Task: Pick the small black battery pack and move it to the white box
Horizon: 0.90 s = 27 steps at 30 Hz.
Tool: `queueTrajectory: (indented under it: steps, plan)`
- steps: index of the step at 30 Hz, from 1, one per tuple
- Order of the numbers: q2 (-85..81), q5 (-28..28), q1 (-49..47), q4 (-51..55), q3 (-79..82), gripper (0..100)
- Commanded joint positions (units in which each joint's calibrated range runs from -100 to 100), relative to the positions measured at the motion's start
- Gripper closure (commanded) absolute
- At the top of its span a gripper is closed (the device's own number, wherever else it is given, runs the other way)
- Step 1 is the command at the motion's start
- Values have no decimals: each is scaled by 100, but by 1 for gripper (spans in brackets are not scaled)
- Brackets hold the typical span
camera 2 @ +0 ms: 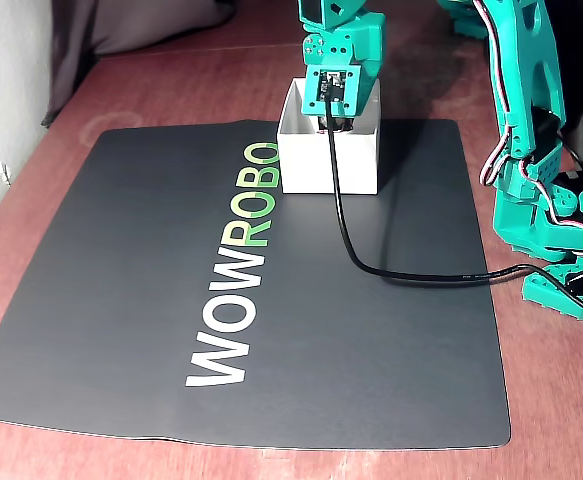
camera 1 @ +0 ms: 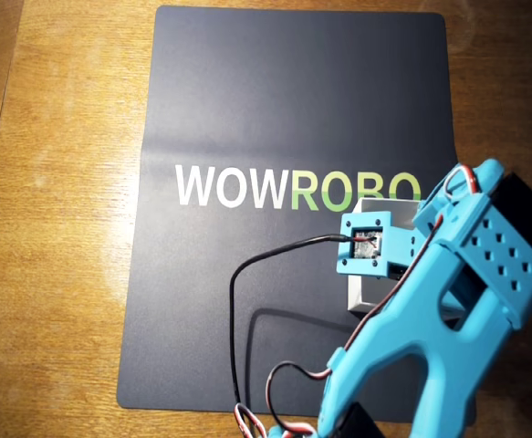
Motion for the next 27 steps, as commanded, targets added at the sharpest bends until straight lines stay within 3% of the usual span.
queueTrajectory:
  steps: [1,8,18,22,27]
  plan:
    - [-40,22,38,-33,-21,86]
    - [-40,28,50,-25,-21,76]
    - [-181,6,-68,-25,-166,76]
    - [-803,-27,-854,-25,-338,76]
    - [-1724,-559,-2754,-25,-311,76]
